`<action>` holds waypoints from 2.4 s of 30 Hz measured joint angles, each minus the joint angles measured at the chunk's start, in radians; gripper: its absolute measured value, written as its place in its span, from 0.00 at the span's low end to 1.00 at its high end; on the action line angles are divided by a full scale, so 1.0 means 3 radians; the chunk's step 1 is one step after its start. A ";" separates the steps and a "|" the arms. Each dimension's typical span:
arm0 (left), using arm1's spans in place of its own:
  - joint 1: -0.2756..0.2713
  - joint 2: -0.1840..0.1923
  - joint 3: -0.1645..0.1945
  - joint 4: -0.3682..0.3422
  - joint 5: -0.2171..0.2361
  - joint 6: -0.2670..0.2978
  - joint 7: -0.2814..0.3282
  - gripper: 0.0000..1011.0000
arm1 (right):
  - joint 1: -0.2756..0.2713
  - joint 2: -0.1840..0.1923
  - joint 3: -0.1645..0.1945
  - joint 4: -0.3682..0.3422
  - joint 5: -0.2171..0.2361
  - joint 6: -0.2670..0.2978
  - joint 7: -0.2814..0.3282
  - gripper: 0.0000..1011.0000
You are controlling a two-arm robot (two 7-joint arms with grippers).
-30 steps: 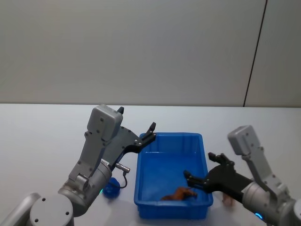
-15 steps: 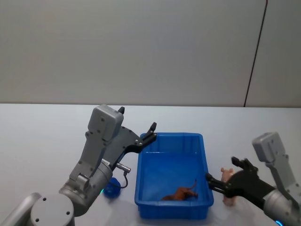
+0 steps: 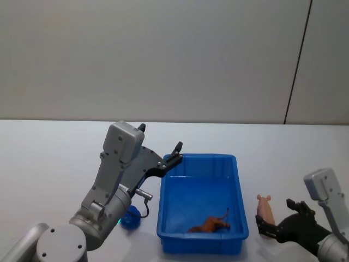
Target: Pick up the two dolls from the table and place them into the box.
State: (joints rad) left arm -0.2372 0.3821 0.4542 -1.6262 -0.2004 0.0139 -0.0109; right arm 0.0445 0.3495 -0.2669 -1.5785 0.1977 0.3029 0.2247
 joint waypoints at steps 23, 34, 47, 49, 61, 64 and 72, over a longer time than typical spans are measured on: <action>0.0000 0.0000 0.0000 0.0000 0.0000 0.0000 0.0000 0.99 | 0.0199 -0.0208 -0.0065 0.0395 0.0099 0.0203 -0.0048 0.87; 0.0000 0.0000 0.0000 0.0000 0.0000 0.0000 0.0000 0.99 | 0.0262 -0.0274 -0.0076 0.0489 0.0157 0.0268 -0.0124 0.54; 0.0000 0.0000 0.0000 0.0000 0.0000 0.0000 0.0000 0.99 | 0.0253 -0.0261 -0.0018 0.0413 0.0251 0.0085 -0.0230 0.38; 0.0000 0.0000 0.0000 0.0000 0.0000 0.0000 0.0000 0.99 | 0.0250 -0.0255 -0.0009 0.0392 0.0259 0.0049 -0.0232 0.38; 0.0000 0.0000 0.0000 0.0000 0.0000 0.0000 0.0000 0.99 | 0.0262 -0.0185 0.0068 0.0159 0.0339 -0.0191 -0.0041 0.38; 0.0000 0.0000 0.0000 0.0000 0.0000 0.0000 0.0000 0.99 | 0.0280 -0.0175 0.0074 0.0114 0.0356 -0.0205 0.0062 0.38; 0.0000 0.0000 0.0000 0.0000 0.0000 0.0000 0.0000 0.99 | 0.0367 -0.0185 0.0051 0.0054 0.0349 -0.0169 0.0370 0.38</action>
State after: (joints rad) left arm -0.2372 0.3821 0.4542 -1.6262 -0.2004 0.0139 -0.0109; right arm 0.1545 0.2940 -0.2517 -1.5625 0.3024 0.2521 0.3357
